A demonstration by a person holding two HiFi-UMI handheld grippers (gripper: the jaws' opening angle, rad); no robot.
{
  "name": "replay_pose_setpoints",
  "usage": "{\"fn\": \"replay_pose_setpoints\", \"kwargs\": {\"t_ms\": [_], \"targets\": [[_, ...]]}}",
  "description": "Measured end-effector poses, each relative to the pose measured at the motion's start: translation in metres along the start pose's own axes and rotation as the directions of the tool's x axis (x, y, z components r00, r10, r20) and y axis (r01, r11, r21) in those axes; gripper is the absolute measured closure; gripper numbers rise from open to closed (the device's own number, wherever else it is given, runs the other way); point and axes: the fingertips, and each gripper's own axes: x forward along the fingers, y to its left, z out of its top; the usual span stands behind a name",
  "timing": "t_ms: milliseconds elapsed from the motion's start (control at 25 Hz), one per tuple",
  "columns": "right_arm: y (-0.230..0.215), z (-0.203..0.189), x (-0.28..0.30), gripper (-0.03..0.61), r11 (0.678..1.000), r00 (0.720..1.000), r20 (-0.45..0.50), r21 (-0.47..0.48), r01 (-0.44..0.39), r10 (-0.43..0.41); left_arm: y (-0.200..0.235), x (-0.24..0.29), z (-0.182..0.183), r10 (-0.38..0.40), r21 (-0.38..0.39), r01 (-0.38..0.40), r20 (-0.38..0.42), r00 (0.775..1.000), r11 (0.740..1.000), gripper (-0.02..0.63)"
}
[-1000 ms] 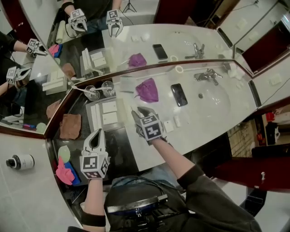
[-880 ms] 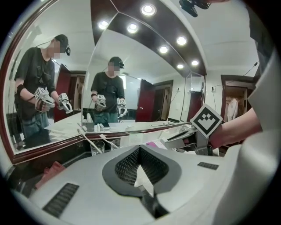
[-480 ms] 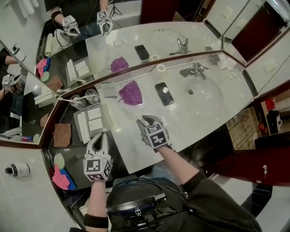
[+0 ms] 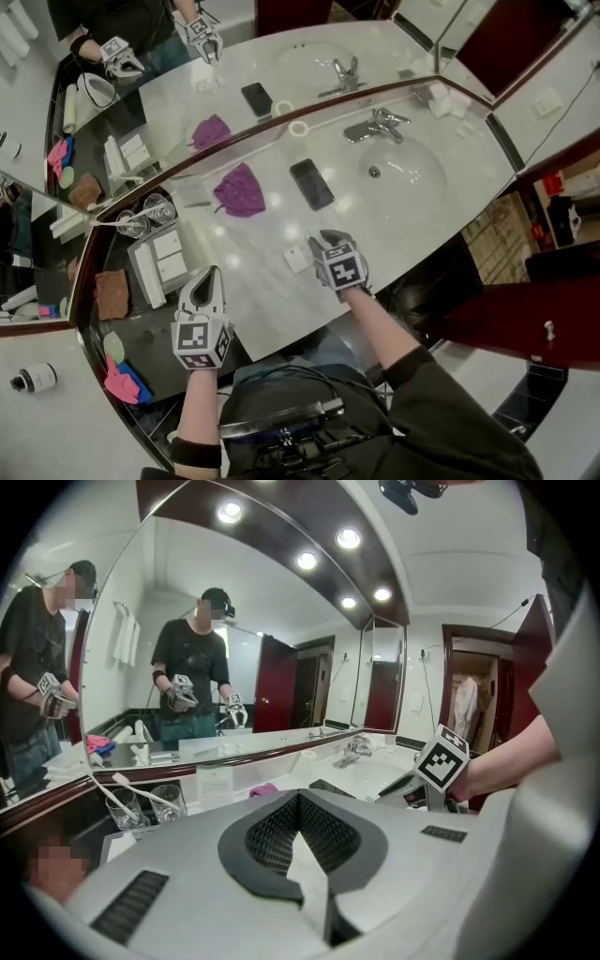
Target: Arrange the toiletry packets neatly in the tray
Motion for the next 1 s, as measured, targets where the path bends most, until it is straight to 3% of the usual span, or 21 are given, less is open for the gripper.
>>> {"fn": "replay_pose_setpoints", "kwargs": {"t_ms": [360, 760, 1000], "targets": [[-0.053, -0.027, 0.028, 0.449, 1.000, 0.995, -0.100, -0.018, 0.011, -0.013, -0.025, 0.034, -0.003, -0.007, 0.004, 0.007, -0.043, 0.999, 1.000, 0.614], [-0.069, -0.061, 0.069, 0.448, 1.000, 0.983, -0.181, -0.014, -0.015, 0.012, -0.036, 0.045, -0.016, 0.030, 0.000, -0.030, -0.093, 0.995, 1.000, 0.614], [-0.074, -0.072, 0.077, 0.416, 1.000, 0.980, -0.199, 0.008, -0.001, 0.003, -0.040, 0.048, -0.019, 0.038, -0.002, -0.038, -0.115, 0.993, 0.999, 0.614]]}}
